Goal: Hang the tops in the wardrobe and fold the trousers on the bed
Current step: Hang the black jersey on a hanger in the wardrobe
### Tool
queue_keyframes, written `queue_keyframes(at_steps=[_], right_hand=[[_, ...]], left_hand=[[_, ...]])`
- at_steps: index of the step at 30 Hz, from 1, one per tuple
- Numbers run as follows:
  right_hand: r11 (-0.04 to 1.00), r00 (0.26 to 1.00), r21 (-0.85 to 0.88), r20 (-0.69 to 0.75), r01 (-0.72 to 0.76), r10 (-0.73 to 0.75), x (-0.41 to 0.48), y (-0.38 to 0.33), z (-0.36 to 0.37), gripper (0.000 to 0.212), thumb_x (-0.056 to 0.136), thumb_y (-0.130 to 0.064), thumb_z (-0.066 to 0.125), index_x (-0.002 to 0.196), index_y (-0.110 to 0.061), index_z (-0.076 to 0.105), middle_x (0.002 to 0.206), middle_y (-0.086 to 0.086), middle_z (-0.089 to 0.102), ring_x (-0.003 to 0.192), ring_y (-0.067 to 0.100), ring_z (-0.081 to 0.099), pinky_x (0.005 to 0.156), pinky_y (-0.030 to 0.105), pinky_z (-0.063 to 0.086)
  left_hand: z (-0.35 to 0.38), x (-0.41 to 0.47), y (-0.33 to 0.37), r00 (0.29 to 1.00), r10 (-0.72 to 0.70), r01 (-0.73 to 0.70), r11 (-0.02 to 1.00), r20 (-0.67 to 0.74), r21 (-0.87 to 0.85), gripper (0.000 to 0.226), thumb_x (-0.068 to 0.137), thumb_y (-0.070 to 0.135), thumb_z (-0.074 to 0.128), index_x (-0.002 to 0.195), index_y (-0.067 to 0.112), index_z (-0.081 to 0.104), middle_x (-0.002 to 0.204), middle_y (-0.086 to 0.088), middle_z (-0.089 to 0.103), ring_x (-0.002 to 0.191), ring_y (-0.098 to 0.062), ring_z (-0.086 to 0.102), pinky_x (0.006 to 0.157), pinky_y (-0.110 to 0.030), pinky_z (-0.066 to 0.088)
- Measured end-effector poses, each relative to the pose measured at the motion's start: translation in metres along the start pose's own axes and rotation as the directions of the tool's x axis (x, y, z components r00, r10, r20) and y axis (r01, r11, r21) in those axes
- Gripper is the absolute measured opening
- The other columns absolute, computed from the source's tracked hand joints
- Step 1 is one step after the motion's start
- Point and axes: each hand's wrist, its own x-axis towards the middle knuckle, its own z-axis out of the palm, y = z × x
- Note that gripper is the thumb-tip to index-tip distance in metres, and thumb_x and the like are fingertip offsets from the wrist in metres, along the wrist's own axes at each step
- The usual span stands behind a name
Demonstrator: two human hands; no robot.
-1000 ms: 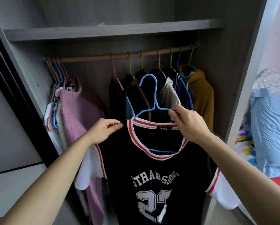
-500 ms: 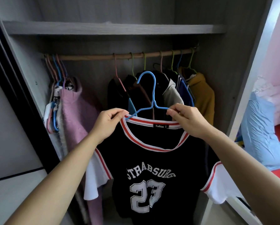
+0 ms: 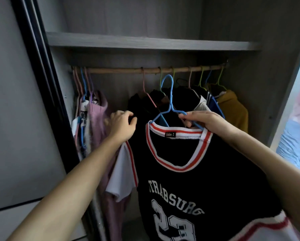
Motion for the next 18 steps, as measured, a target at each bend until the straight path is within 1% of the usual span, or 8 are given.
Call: queue_keyframes(at_steps=[1, 3, 5, 7, 9, 12, 15, 18], right_hand=[[0.998, 0.998, -0.023, -0.019, 0.055, -0.055, 0.006, -0.006, 0.006, 0.060, 0.079, -0.028, 0.070, 0.115, 0.019, 0.058, 0.074, 0.005, 0.055, 0.069, 0.016, 0.046, 0.066, 0.023, 0.039], [0.992, 0.991, -0.022, -0.055, 0.125, -0.126, 0.021, -0.016, 0.019, 0.037, 0.087, -0.016, 0.066, 0.112, 0.012, 0.066, 0.074, 0.002, 0.061, 0.068, 0.010, 0.056, 0.066, 0.016, 0.046], [0.983, 0.979, -0.049, -0.091, 0.178, -0.182, 0.043, -0.021, 0.030, 0.023, 0.094, -0.008, 0.060, 0.109, 0.007, 0.069, 0.076, 0.001, 0.064, 0.064, 0.002, 0.061, 0.064, 0.009, 0.047], [0.972, 0.964, -0.066, -0.128, 0.225, -0.232, 0.070, -0.024, 0.040, 0.016, 0.096, -0.006, 0.058, 0.101, 0.004, 0.069, 0.077, 0.002, 0.063, 0.065, 0.002, 0.060, 0.067, 0.009, 0.046], [0.964, 0.951, -0.042, -0.157, 0.263, -0.267, 0.099, -0.026, 0.048, 0.014, 0.098, -0.006, 0.057, 0.093, 0.002, 0.067, 0.074, 0.003, 0.063, 0.065, 0.005, 0.057, 0.068, 0.011, 0.046], [0.951, 0.942, 0.067, -0.171, 0.303, -0.288, 0.146, -0.029, 0.056, 0.015, 0.099, -0.006, 0.055, 0.099, 0.005, 0.065, 0.064, -0.001, 0.064, 0.056, 0.005, 0.058, 0.060, 0.014, 0.048], [0.945, 0.935, 0.065, -0.180, 0.322, -0.306, 0.190, -0.032, 0.065, 0.020, 0.099, -0.008, 0.056, 0.103, 0.008, 0.068, 0.071, 0.004, 0.065, 0.060, 0.008, 0.062, 0.064, 0.018, 0.050], [0.950, 0.938, -0.053, -0.148, 0.309, -0.313, 0.229, -0.024, 0.075, 0.020, 0.098, -0.006, 0.056, 0.097, 0.011, 0.068, 0.072, 0.006, 0.066, 0.058, 0.004, 0.062, 0.062, 0.015, 0.049]], left_hand=[[-0.003, 0.006, -0.006, 0.998, -0.062, 0.063, 0.997, -0.017, 0.054, 0.037, 0.092, 0.040, 0.057, 0.125, 0.024, 0.061, 0.130, -0.010, 0.056, 0.127, -0.033, 0.044, 0.106, -0.049, 0.032], [-0.010, 0.018, -0.017, 0.985, -0.170, 0.167, 0.981, 0.024, 0.094, 0.049, 0.091, 0.036, 0.057, 0.136, 0.019, 0.050, 0.140, -0.015, 0.048, 0.135, -0.036, 0.035, 0.109, -0.048, 0.027], [-0.013, 0.029, -0.024, 0.976, -0.194, 0.182, 0.976, 0.096, 0.118, 0.054, 0.092, 0.030, 0.055, 0.141, 0.011, 0.043, 0.144, -0.021, 0.042, 0.137, -0.038, 0.032, 0.112, -0.045, 0.028], [-0.016, 0.041, -0.024, 0.986, -0.145, 0.134, 0.984, 0.085, 0.119, 0.055, 0.092, 0.022, 0.052, 0.143, 0.006, 0.038, 0.149, -0.024, 0.034, 0.138, -0.039, 0.030, 0.114, -0.043, 0.028], [-0.024, 0.056, -0.018, 0.997, -0.077, 0.078, 0.991, -0.015, 0.113, 0.057, 0.091, 0.018, 0.051, 0.145, 0.007, 0.034, 0.154, -0.021, 0.025, 0.140, -0.038, 0.026, 0.113, -0.043, 0.027], [-0.040, 0.085, -0.011, 0.984, -0.006, 0.038, 0.983, -0.176, 0.179, 0.063, 0.089, 0.017, 0.053, 0.148, 0.009, 0.031, 0.158, -0.018, 0.020, 0.140, -0.038, 0.024, 0.110, -0.045, 0.030], [-0.052, 0.117, -0.011, 0.979, -0.014, 0.070, 0.959, -0.201, 0.275, 0.073, 0.088, 0.020, 0.055, 0.153, 0.014, 0.022, 0.163, -0.015, 0.008, 0.145, -0.039, 0.017, 0.111, -0.047, 0.033], [-0.056, 0.145, -0.019, 0.984, 0.021, 0.054, 0.913, -0.178, 0.405, 0.083, 0.086, 0.023, 0.056, 0.156, 0.017, 0.013, 0.164, -0.014, -0.002, 0.149, -0.037, 0.004, 0.118, -0.052, 0.021]])
